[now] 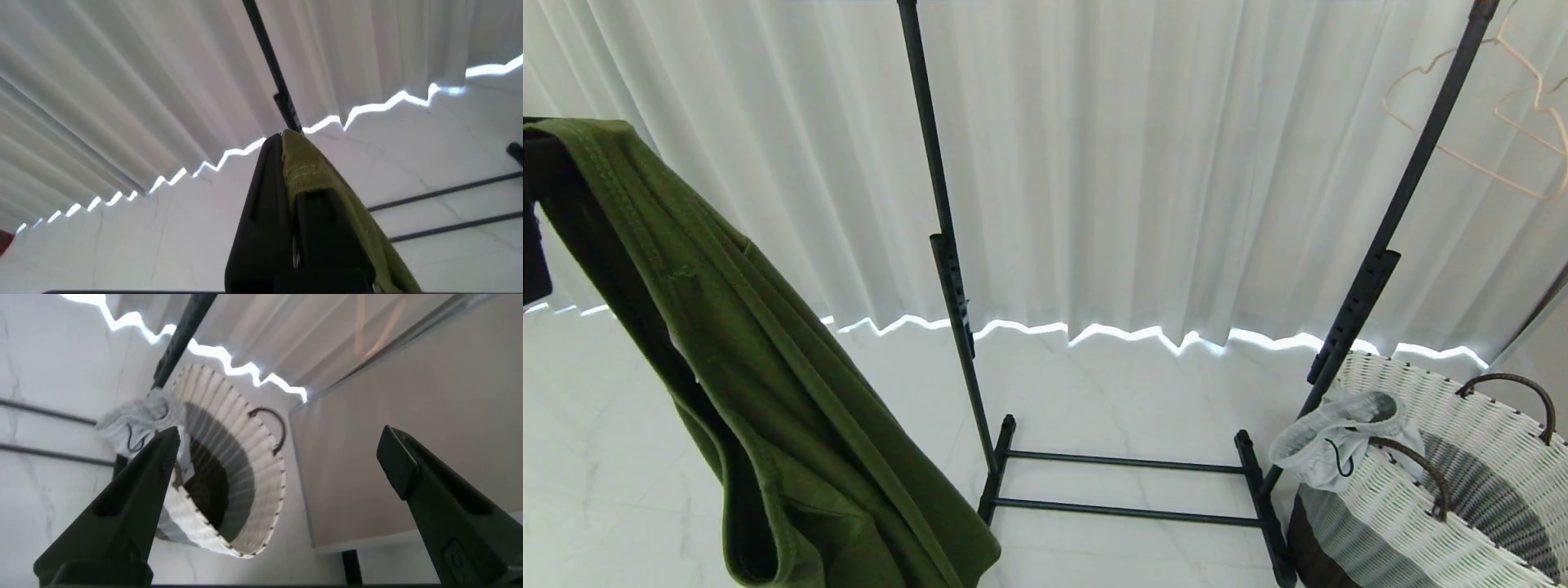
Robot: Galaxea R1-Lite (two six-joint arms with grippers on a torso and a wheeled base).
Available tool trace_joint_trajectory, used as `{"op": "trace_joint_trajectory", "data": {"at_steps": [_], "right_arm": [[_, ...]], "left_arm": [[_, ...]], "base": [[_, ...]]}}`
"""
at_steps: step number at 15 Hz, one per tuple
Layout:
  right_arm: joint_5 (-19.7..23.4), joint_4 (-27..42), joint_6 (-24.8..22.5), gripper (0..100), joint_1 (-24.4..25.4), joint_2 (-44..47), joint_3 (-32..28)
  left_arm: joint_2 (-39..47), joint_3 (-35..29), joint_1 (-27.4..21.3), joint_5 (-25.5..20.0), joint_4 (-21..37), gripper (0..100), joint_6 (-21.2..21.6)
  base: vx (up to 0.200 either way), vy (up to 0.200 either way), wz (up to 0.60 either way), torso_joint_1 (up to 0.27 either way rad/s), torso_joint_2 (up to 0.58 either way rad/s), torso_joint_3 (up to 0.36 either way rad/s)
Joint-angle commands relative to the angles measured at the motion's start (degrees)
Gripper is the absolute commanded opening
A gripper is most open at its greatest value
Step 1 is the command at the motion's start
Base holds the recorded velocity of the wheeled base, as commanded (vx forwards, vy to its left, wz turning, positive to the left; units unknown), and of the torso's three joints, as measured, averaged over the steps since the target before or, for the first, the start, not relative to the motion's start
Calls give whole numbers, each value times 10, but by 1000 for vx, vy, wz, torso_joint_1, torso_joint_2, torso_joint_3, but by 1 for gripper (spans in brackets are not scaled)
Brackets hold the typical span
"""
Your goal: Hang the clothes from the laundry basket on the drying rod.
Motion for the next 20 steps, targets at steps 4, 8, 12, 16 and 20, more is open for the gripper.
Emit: {"op": "trace_joint_trajectory", "data": {"at_steps": [4, 8, 12, 16, 20], "right_arm": [[0, 1, 0, 100, 0, -4, 2], [19, 0, 0, 100, 0, -4, 1], [24, -6, 14, 100, 0, -2, 1], [24, -6, 20, 100, 0, -4, 3], [24, -36, 9, 100, 0, -15, 42]], "left_arm": [[-9, 11, 0, 0, 1, 0, 36], [-17, 18, 0, 0, 1, 0, 39], [-21, 19, 0, 0, 1, 0, 36], [-33, 44, 0, 0, 1, 0, 40], [-36, 48, 0, 0, 1, 0, 40]], "base": [[0, 0, 0, 174, -480, -287], [0, 0, 0, 196, -477, -281], [0, 0, 0, 206, -491, -278], [0, 0, 0, 226, -505, -281], [0, -100, 0, 248, -538, -288]]}}
